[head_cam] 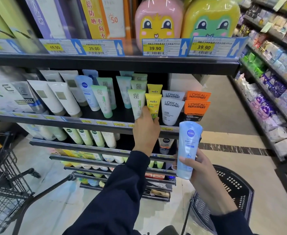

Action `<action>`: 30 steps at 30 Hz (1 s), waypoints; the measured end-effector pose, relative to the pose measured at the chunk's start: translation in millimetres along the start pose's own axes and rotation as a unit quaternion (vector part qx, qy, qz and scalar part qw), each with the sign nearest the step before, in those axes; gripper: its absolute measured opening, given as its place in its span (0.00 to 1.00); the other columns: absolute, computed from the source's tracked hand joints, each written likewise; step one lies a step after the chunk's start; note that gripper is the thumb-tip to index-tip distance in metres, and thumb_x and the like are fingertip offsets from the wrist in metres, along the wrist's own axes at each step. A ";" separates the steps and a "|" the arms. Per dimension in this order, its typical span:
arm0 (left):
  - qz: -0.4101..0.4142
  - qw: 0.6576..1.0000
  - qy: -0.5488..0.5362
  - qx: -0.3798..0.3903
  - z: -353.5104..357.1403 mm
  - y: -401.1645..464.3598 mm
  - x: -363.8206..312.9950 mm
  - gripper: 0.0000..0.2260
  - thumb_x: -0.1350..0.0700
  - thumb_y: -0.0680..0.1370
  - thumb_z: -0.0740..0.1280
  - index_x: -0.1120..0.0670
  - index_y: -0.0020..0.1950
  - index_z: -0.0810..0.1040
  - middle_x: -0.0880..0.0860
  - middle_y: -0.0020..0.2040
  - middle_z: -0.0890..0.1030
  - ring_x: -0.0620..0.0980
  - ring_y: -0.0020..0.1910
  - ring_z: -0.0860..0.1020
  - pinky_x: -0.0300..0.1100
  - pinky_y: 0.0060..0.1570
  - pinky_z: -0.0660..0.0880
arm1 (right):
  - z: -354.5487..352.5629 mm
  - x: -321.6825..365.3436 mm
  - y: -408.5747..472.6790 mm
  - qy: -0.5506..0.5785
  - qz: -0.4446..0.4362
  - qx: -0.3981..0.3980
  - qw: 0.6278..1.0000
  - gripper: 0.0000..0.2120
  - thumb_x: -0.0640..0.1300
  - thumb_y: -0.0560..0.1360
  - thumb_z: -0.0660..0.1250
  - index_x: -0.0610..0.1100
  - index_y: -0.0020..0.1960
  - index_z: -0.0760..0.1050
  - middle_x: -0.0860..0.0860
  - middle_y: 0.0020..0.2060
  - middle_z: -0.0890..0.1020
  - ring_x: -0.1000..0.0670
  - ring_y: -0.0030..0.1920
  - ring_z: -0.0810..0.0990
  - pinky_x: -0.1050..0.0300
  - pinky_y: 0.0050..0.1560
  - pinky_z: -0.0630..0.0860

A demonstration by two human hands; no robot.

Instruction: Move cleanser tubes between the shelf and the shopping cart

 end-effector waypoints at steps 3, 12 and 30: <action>0.007 1.000 0.003 0.001 -1.2 0.9 0.4 0.14 0.54 0.81 0.68 0.57 0.64 0.69 0.57 0.54 0.83 0.63 0.52 0.81 0.55 0.45 0.79 | -1.6 -2.3 -2.0 0.002 0.010 0.001 1.000 0.28 0.43 0.68 0.76 0.47 0.68 0.77 0.41 0.53 0.84 0.40 0.50 0.85 0.46 0.50 0.82; 0.009 1.000 0.008 0.017 -2.2 2.2 0.2 0.14 0.54 0.82 0.68 0.58 0.63 0.70 0.58 0.54 0.83 0.62 0.53 0.81 0.51 0.45 0.75 | -3.9 -7.8 -8.7 0.014 0.027 0.009 0.999 0.29 0.43 0.67 0.77 0.48 0.68 0.77 0.40 0.55 0.83 0.41 0.51 0.84 0.49 0.47 0.82; 0.119 0.988 0.086 -0.042 -53.1 -4.7 36.0 0.12 0.51 0.82 0.68 0.58 0.59 0.77 0.57 0.50 0.82 0.60 0.49 0.79 0.55 0.43 0.78 | 28.6 -13.0 -4.6 0.014 0.021 0.046 0.999 0.28 0.42 0.68 0.76 0.44 0.67 0.76 0.40 0.50 0.82 0.41 0.47 0.83 0.49 0.42 0.81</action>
Point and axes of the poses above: each hand's wrist, its own y-axis towards the middle knuckle, its own z-axis out of the palm, x = y × z, the point moved 2 cm from there along y, towards the middle knuckle
